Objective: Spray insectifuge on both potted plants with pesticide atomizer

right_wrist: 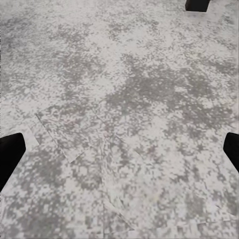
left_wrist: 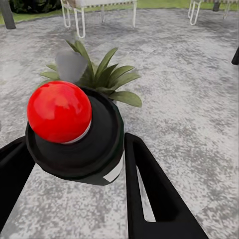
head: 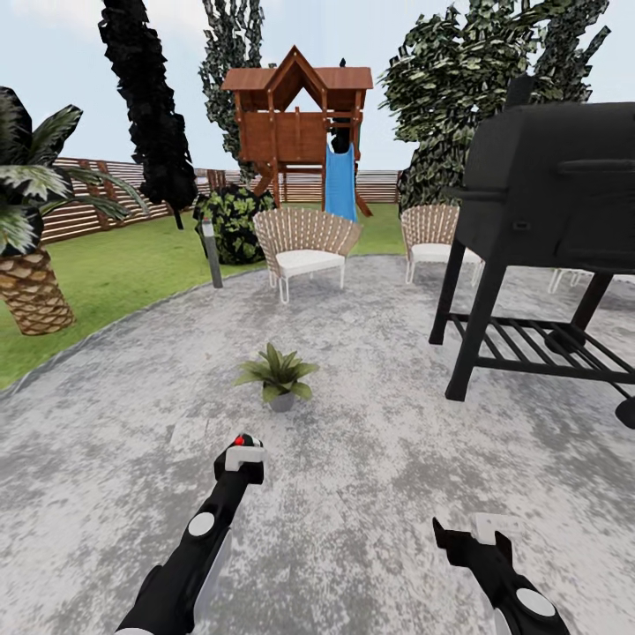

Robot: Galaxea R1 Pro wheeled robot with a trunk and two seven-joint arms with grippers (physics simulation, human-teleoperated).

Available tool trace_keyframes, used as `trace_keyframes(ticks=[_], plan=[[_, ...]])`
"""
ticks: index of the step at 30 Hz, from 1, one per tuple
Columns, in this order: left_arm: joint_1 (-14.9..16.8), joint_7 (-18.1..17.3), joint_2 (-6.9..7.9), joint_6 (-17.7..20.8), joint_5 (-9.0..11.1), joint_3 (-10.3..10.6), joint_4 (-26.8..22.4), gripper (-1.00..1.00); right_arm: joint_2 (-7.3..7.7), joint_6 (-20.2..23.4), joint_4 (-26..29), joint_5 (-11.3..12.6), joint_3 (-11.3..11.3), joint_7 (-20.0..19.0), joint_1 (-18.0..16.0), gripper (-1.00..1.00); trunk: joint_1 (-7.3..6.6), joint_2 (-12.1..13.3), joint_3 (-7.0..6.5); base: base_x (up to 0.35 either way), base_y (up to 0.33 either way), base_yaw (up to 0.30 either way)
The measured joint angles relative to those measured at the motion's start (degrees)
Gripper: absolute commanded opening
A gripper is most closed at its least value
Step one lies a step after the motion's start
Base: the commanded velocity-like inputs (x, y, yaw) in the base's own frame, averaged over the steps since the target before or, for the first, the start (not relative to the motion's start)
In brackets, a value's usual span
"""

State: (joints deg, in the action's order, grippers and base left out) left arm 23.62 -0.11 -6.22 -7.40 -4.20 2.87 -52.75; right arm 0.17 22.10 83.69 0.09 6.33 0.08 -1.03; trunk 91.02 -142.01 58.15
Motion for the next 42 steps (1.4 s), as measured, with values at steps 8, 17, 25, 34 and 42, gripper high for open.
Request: trace_keyframes(ticks=[8,17,25,34,42], plan=[[0.01,0.00,0.00,0.00,0.00,0.00,0.00,-1.00,0.00,0.00,-0.01,0.00,0.00,0.00,0.00,1.00,-1.76,3.21,-1.44,0.000,0.000,0.000],[0.02,0.00,0.00,0.00,0.00,0.00,0.00,-1.00,-0.01,0.00,0.01,-0.02,0.00,0.00,0.00,1.00,-3.73,6.82,-3.05,0.000,0.000,0.000],[0.00,0.00,0.00,0.00,0.00,0.02,0.00,-1.00,-0.01,0.00,0.00,0.00,0.00,0.00,0.00,1.00,-5.49,10.03,-4.49,0.000,0.000,0.000],[0.00,0.00,0.00,0.00,0.00,0.02,0.00,-1.00,0.00,0.00,-0.01,-0.01,0.00,0.00,0.00,1.00,-7.47,13.64,-6.10,0.000,0.000,0.000],[0.00,0.00,0.00,0.00,0.00,0.04,0.00,-1.00,0.01,0.00,-0.01,0.02,0.00,0.00,0.00,1.00,-9.23,16.85,-7.54,0.000,0.000,0.000]])
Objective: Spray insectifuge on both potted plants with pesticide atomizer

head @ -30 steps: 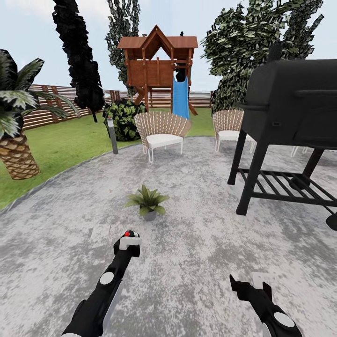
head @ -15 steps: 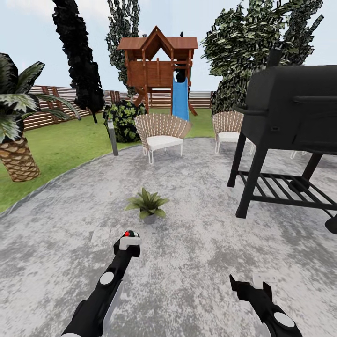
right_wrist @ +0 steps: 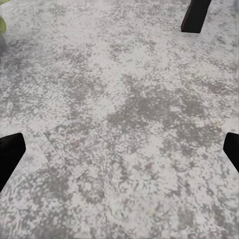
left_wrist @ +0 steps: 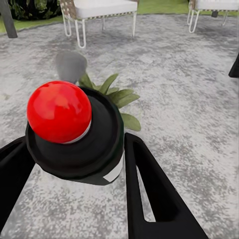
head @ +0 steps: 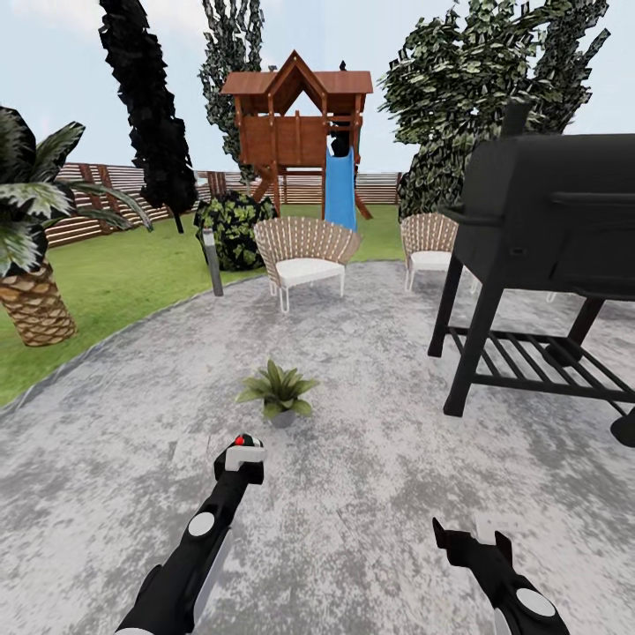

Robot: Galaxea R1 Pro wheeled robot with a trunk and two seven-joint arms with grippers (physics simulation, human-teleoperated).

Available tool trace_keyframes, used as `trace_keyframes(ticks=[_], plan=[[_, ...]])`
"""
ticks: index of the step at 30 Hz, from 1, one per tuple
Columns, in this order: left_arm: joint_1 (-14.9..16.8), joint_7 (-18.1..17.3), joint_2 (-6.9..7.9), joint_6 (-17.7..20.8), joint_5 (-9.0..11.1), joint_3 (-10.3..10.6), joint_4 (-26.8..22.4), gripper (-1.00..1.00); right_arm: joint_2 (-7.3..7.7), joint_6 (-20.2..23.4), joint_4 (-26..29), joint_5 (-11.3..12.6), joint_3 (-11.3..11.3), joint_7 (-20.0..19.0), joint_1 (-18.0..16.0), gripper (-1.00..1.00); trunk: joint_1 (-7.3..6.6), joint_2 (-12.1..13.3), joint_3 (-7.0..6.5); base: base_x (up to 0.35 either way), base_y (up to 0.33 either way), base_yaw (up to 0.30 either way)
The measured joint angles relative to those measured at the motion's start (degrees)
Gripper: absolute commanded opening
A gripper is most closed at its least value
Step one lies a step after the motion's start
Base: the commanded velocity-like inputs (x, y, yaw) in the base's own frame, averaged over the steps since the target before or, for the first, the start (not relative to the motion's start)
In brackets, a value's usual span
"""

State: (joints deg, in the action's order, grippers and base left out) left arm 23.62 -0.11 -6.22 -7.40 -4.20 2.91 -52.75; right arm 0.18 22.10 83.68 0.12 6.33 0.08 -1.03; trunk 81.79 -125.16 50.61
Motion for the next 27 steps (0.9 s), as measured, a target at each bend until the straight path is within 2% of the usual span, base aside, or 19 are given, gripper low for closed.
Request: trace_keyframes(ticks=[27], plan=[[0.00,0.00,0.00,0.00,0.00,-0.01,-0.01,-1.00,-0.02,0.00,0.00,0.04,0.00,0.00,0.00,1.00,-5.93,10.83,-4.85,0.000,0.000,0.008]])
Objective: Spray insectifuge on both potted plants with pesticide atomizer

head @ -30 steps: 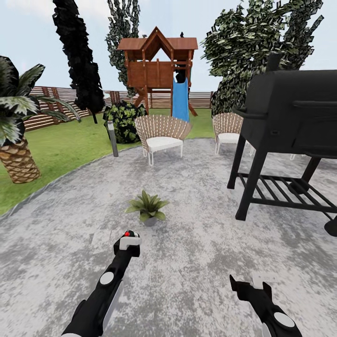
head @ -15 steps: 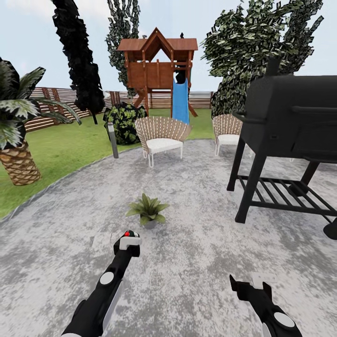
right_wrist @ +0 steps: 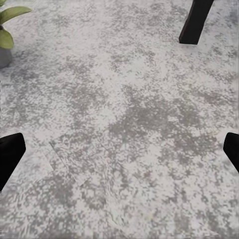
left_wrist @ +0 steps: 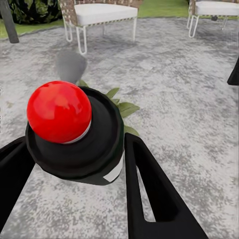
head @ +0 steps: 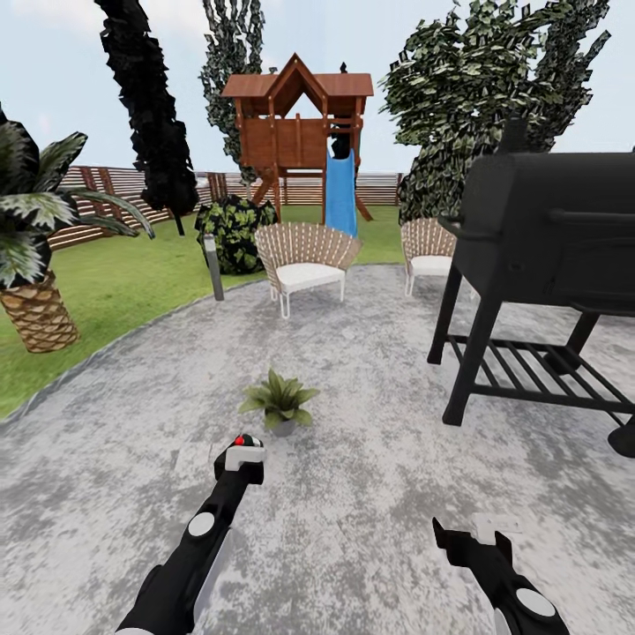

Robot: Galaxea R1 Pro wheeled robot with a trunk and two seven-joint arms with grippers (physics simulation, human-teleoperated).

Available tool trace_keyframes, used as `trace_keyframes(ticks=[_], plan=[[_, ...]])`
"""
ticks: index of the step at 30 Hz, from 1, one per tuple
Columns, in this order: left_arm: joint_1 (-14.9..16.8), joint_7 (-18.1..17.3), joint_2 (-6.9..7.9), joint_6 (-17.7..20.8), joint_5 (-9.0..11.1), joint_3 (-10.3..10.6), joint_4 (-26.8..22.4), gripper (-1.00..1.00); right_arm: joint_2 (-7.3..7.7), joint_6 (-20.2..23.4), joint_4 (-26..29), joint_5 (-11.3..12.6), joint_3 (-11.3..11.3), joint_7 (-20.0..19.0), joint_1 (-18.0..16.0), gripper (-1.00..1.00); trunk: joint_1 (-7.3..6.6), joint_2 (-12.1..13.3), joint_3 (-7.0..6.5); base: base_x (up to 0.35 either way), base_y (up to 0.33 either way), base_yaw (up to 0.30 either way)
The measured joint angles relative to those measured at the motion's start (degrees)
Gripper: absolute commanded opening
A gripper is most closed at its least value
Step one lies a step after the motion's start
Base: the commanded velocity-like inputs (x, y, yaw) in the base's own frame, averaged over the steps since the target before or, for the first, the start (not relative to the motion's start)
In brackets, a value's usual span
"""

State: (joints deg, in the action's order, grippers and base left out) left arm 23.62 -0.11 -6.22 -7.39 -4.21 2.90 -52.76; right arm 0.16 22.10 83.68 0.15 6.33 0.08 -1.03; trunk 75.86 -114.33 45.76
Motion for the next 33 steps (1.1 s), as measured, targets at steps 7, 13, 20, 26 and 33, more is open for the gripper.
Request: trace_keyframes(ticks=[7,13,20,26,33], plan=[[-0.01,0.00,0.00,0.00,0.00,-0.01,-0.01,-1.00,0.00,0.00,-0.01,0.00,-0.01,0.00,-0.01,1.00,-1.54,2.81,-1.26,0.000,0.000,0.168],[-0.02,0.00,0.00,0.01,0.00,-0.02,-0.01,-1.00,0.00,0.00,-0.01,0.00,0.00,0.00,-0.01,1.00,-2.86,5.21,-2.33,0.000,0.000,0.199],[-0.01,0.00,0.00,0.01,0.00,-0.04,-0.01,-1.00,0.00,0.00,-0.01,0.00,0.04,0.00,0.00,1.00,-3.96,7.23,-3.24,0.000,0.000,0.195],[-0.01,0.00,0.00,0.00,0.00,0.04,0.01,-1.00,0.03,0.00,0.00,0.01,0.05,0.00,0.01,1.00,-3.96,7.24,-3.24,0.000,0.000,0.071],[-0.01,0.07,0.00,0.08,0.00,0.05,-1.80,-1.00,0.00,0.00,0.00,0.01,0.05,0.00,0.01,1.00,-3.99,7.23,-3.24,0.197,0.000,0.004]])
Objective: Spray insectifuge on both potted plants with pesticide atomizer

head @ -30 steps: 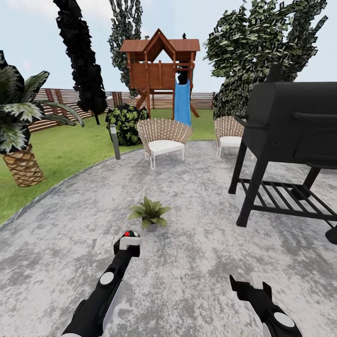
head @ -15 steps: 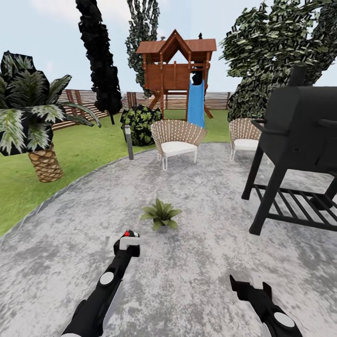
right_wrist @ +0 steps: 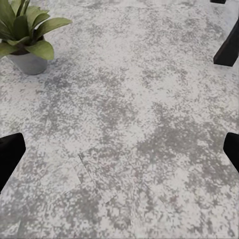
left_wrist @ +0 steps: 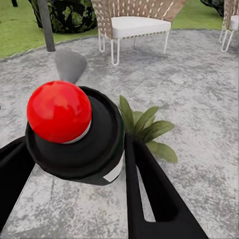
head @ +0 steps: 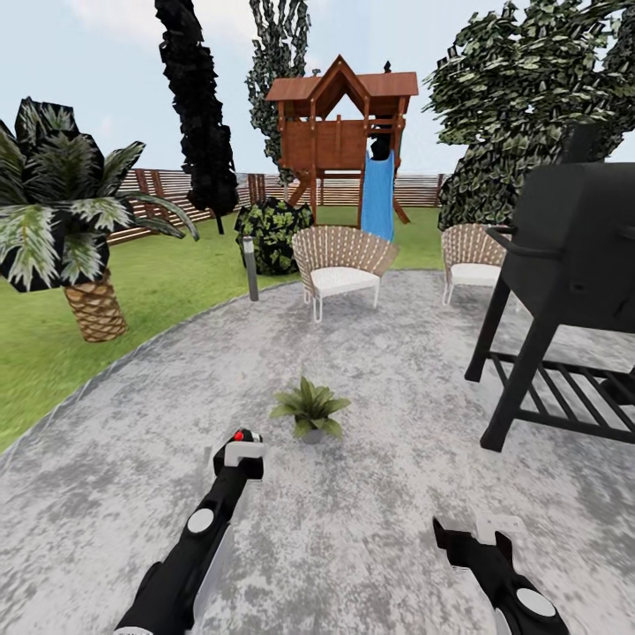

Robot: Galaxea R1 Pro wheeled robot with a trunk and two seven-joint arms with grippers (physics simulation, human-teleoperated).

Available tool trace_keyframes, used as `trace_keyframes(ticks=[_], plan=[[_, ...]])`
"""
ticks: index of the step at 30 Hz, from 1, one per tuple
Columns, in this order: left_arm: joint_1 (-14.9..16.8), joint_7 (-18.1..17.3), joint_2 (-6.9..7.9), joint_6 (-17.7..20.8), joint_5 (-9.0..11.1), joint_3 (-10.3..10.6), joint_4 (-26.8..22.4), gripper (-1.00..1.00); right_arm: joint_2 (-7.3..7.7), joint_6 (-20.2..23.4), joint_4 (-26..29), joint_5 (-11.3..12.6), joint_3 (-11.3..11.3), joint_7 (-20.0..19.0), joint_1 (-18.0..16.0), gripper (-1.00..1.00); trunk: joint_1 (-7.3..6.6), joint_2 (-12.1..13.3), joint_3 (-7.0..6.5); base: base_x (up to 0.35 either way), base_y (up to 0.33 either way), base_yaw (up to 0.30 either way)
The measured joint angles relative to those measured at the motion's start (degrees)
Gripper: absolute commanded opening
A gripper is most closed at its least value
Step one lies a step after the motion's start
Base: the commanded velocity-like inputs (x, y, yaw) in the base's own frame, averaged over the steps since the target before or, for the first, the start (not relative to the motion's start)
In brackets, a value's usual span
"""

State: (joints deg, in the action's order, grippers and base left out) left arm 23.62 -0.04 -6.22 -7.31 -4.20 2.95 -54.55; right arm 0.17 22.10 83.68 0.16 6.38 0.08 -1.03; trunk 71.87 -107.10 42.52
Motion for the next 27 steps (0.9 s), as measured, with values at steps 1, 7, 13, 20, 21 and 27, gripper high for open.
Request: trace_keyframes(ticks=[1,7,13,20,21,27], plan=[[0.00,0.00,0.00,0.03,0.00,0.00,-0.44,-1.00,0.00,0.00,0.00,0.00,-0.01,0.00,0.00,1.00,0.00,0.00,0.00,0.329,0.000,0.000],[0.00,0.01,0.00,0.08,0.05,0.00,-0.89,-1.00,0.02,0.00,0.00,0.00,-0.03,0.00,0.00,1.00,0.00,0.00,0.00,0.336,0.000,0.000],[0.00,0.00,0.00,0.09,0.08,0.00,-0.91,-1.00,0.01,0.00,0.00,0.00,-0.01,0.00,0.00,1.00,0.00,0.00,0.00,0.340,0.000,0.000],[0.00,0.01,0.00,0.09,0.08,0.00,-0.92,-1.00,0.02,0.00,0.00,0.00,0.02,0.00,0.00,1.00,0.00,0.00,0.00,0.340,0.000,0.000],[0.00,0.01,0.00,0.09,0.08,0.00,-0.92,-1.00,0.01,0.00,0.00,0.00,0.01,0.00,0.00,1.00,0.00,0.00,0.00,0.340,0.000,0.000],[0.00,0.01,0.00,0.09,0.05,0.00,-0.91,-1.00,0.08,-0.34,-0.15,0.00,0.05,0.00,0.00,1.00,0.00,0.00,0.15,0.340,0.000,0.000]])
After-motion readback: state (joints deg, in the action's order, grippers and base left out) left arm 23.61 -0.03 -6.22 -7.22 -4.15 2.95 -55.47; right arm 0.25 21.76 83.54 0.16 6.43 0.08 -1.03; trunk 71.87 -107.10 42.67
